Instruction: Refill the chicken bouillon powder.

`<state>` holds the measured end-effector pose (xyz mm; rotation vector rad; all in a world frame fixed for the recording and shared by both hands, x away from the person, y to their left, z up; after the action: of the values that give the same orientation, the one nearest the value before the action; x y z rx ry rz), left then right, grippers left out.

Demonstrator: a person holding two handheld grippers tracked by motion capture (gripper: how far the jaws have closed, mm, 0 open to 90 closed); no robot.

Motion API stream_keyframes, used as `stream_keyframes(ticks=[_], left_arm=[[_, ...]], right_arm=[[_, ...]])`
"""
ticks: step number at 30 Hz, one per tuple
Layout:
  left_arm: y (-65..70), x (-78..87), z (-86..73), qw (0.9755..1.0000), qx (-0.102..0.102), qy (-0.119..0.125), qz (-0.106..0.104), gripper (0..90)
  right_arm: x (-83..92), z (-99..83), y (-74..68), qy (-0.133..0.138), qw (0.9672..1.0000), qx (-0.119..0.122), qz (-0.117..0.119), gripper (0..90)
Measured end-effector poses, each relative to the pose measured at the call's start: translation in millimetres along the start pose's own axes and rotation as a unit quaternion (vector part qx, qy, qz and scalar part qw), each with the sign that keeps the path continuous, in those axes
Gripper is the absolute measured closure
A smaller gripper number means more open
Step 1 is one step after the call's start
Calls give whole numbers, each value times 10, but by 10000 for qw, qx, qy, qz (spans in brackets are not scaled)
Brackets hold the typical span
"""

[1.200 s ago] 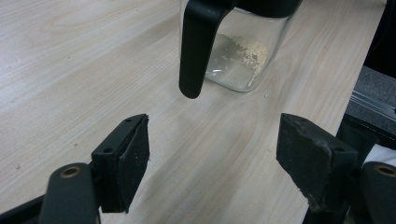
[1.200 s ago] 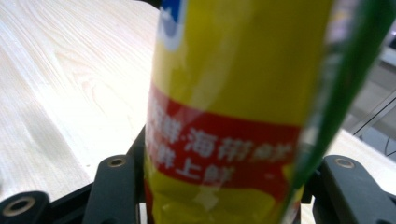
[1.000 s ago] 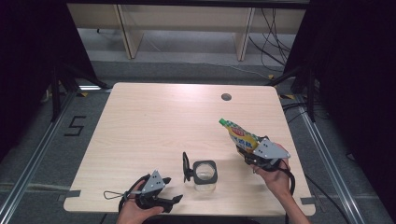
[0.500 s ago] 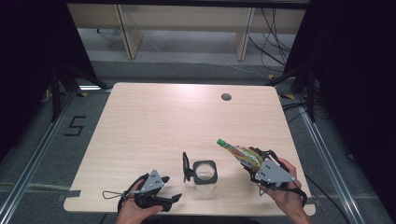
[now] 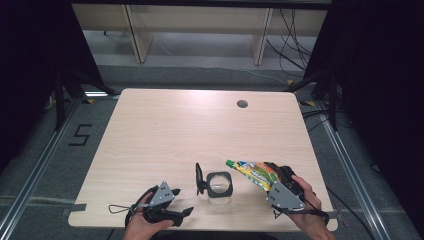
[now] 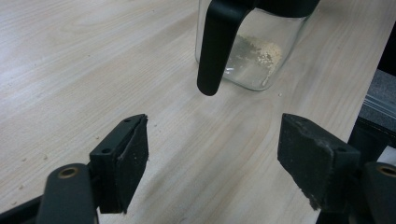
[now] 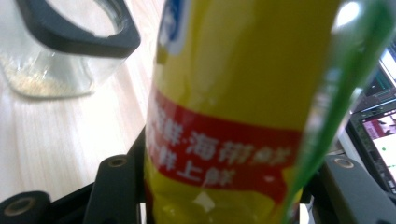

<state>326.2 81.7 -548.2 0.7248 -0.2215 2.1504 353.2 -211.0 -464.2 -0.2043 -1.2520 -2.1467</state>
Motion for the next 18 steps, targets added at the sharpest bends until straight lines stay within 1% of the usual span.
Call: stream_keyframes(ticks=[1, 2, 3, 4, 5, 6, 7, 8, 9, 10, 11, 12, 13, 14, 15, 16, 17, 18], left_arm=[[1, -3, 10, 10000, -4, 48, -16, 245], [2, -4, 8, 10000, 35, 43, -12, 245], [-7, -1, 5, 10000, 29, 1, 9, 244], [-7, -11, 8, 10000, 49, 36, -5, 244], [-6, -10, 6, 10000, 43, 10, 11, 245], [4, -15, 10, 10000, 79, 20, 6, 244], [-6, -15, 8, 10000, -20, 8, 1, 245], [-8, -11, 10, 10000, -41, 3, 7, 244], [-9, -7, 17, 10000, -55, 19, 18, 245], [-17, 2, 12, 10000, -60, -10, 46, 245], [-6, 0, 11, 10000, 54, 27, 60, 245], [-25, 4, 11, 9999, -75, 50, 55, 245], [-34, 15, 5, 9999, -92, 32, 104, 245], [-31, 17, 9, 9999, -61, 93, 68, 244], [-22, 25, 3, 9999, 70, 77, 88, 244], [-40, 38, -2, 9999, 8, 30, 119, 244], [-47, 49, 3, 9999, -62, 24, 119, 244], [-54, 47, 7, 9999, -107, 58, 114, 244]], right_arm=[[12, -7, -9, -34, 10000, 75, -26, 457], [43, -27, -33, -140, 9998, 83, -101, 457], [54, -31, -38, -154, 9997, 149, -150, 457], [80, -43, -53, -240, 9994, 228, -121, 457], [86, -47, -59, -267, 9992, 279, -138, 457], [93, -42, -47, -277, 9981, 515, -184, 457], [89, -37, -38, -262, 9966, 749, -219, 457], [105, -42, -65, -357, 9965, 692, -295, 457], [116, -24, -71, -396, 9947, 898, -315, 457], [116, -3, -67, -378, 9920, 1147, -354, 457], [127, -14, -122, -451, 9941, 920, -351, 457], [119, 24, -93, -412, 9891, 1361, -371, 458], [133, 6, -137, -524, 9913, 1145, -371, 457], [120, 20, -140, -503, 9896, 1283, -414, 458], [114, 36, -155, -530, 9872, 1437, -449, 458], [111, 43, -172, -548, 9864, 1475, -465, 458], [111, 64, -171, -583, 9828, 1686, -485, 458], [107, 64, -197, -609, 9831, 1654, -488, 458]])
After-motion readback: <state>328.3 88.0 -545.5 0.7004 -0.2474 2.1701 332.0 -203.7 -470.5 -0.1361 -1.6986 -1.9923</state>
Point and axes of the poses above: each handheld gripper's, and its own axes: x roughly backward along the jaws, z roughly out of its top, y roughly to its right, the point moved 7 cm from there along -x, roughly forward along the jaws, and after that the axes turned 1 degree about z, right-handed, at the moved point
